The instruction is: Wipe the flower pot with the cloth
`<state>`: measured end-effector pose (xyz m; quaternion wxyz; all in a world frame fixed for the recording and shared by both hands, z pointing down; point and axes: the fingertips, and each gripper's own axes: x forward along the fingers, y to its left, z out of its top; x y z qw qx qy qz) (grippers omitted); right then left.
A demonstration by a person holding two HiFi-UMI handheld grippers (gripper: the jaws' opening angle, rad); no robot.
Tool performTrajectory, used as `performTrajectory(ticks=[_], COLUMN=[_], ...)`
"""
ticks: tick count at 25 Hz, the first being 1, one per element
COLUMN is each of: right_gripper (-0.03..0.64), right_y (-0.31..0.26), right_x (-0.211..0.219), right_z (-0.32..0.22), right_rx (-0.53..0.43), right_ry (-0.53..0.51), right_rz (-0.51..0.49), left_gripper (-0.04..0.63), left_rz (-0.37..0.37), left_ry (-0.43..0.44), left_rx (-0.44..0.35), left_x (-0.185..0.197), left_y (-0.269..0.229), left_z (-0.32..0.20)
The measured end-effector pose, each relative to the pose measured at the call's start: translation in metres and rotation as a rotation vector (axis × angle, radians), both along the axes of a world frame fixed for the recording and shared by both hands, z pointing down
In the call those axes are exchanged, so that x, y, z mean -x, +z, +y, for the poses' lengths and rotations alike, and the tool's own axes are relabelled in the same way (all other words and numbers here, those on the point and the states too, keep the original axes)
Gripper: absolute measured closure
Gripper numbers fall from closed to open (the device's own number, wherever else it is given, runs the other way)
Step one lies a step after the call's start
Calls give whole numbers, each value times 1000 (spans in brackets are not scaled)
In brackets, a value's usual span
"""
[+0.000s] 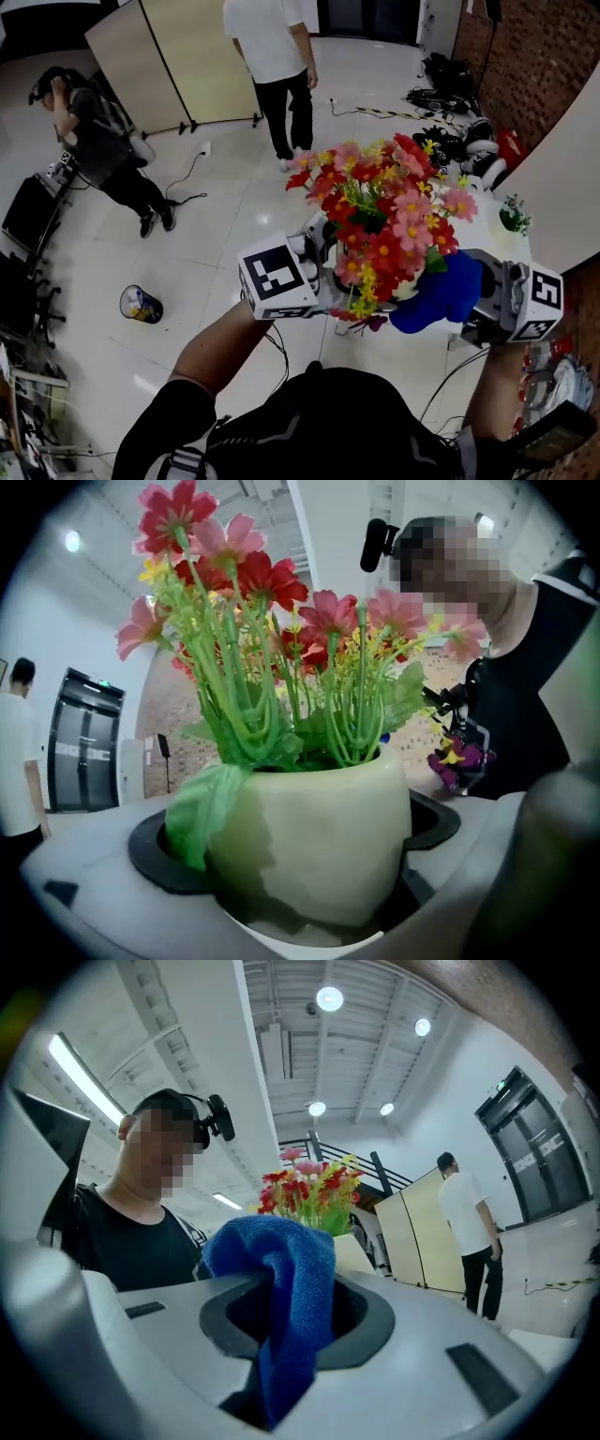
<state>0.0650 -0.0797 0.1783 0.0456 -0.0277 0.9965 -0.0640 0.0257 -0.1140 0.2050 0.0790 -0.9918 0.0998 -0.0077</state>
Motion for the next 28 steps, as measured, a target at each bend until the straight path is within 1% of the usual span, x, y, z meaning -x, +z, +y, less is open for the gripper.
performTrajectory(ticks=[3,6,10,16,20,24,26,28], right_gripper=[528,528,528,528,528,528,528,528], right_y=[-9,-21,-30,-28,-25,-20,-21,-23], right_x=[1,-1,-6,6,25,47,46,38], right_z=[-8,-19,-34,-60,-77,-83,-82,-86], right_rx=[23,21,34,117,138,170,169,162], right_ry=[14,2,-56,-137,-172,-241,-259,-252], right_rz=[-26,-32,-59,-96,-75,-46,-51,-63], left_gripper=[8,8,8,8,8,8,8,8], left_rz=[2,10,32,23,46,75,91,90], left_ry=[16,42,62,51,85,124,129,125], left_rx=[6,12,28,29,38,40,45,50], left_x=[1,1,-5,-2,-4,-7,-8,-7], left_y=[-9,-20,-24,-24,-27,-34,-36,-36], left_z=[9,17,20,21,25,30,31,32])
